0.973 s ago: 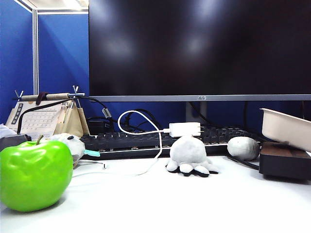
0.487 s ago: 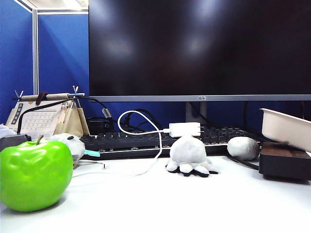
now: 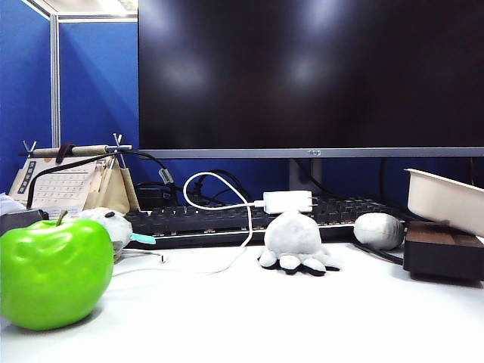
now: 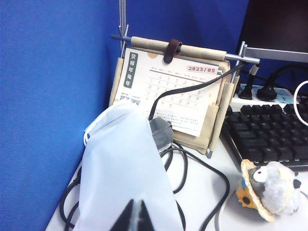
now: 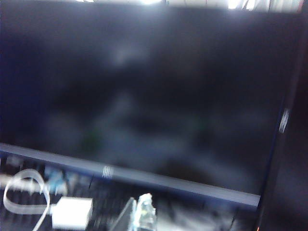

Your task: Place the tilting octopus upright.

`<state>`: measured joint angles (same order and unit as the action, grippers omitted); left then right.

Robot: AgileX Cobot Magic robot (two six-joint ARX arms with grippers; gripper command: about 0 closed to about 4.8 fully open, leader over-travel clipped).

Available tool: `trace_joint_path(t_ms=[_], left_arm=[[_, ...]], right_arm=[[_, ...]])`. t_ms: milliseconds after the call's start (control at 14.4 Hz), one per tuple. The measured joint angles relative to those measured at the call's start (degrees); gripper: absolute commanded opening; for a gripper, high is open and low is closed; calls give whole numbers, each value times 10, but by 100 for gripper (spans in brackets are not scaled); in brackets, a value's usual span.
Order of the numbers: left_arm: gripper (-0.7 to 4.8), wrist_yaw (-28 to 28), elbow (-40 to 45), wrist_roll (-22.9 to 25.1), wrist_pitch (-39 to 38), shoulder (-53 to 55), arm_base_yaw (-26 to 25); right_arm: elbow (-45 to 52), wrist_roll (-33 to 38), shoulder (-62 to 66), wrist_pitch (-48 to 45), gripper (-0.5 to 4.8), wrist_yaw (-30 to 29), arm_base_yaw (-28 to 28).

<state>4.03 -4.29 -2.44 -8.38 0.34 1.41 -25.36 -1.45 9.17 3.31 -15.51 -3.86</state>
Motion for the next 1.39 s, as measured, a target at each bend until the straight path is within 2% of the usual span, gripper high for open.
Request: trace_joint_path(t_ms=[139,417,556,695,1112,1390], left_arm=[[-5,0,0,0,0,0,0],[-4,0,0,0,0,0,0],[-4,0,0,0,0,0,0],[-4,0,0,0,0,0,0],[-5,0,0,0,0,0,0],[-4,0,0,0,0,0,0]], right_arm=[[36,12,-1,-6,-1,0,0],[151,32,-19,-106,-1,0,0],[186,41,-30,-146,-1,0,-22],[194,49,-33,-150,-1,1,-42],[245,59,-35,-172,-1,35,-44],[248,60,-35,-158,-1,52,-69]])
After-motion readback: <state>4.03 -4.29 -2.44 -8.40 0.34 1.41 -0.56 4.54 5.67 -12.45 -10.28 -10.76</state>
